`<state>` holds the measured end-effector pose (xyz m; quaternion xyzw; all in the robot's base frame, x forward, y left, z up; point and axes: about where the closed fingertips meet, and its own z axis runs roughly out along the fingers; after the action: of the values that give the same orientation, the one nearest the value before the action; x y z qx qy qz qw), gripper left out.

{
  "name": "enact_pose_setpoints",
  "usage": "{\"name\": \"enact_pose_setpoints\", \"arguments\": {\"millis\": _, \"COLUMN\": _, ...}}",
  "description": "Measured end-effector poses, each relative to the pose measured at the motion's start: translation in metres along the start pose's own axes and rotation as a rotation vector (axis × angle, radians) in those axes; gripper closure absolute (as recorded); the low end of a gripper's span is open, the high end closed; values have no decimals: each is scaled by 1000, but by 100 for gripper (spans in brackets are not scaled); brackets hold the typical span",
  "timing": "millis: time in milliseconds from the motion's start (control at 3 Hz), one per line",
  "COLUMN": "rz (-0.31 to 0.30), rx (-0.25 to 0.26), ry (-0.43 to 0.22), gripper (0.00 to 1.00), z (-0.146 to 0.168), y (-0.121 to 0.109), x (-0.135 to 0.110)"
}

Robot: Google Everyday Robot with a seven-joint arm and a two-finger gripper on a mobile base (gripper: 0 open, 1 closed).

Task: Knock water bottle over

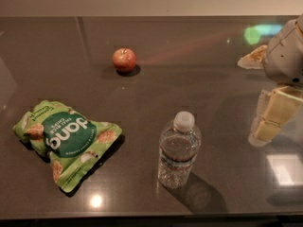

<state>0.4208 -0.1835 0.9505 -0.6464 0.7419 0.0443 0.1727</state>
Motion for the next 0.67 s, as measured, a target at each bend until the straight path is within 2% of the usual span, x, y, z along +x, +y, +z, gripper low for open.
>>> {"name": "enact_pose_setpoints", "arguments": {"millis": 333, "rz": -36, "rx": -87, "ry": -112, "gripper": 0, "z": 23, "y": 26, "x": -14}}
{"name": "enact_pose_setpoints", "arguments": {"millis": 667, "rz": -79, "rx": -181, "ry": -267, "gripper": 0, "z": 44, "y": 50, "x": -40}}
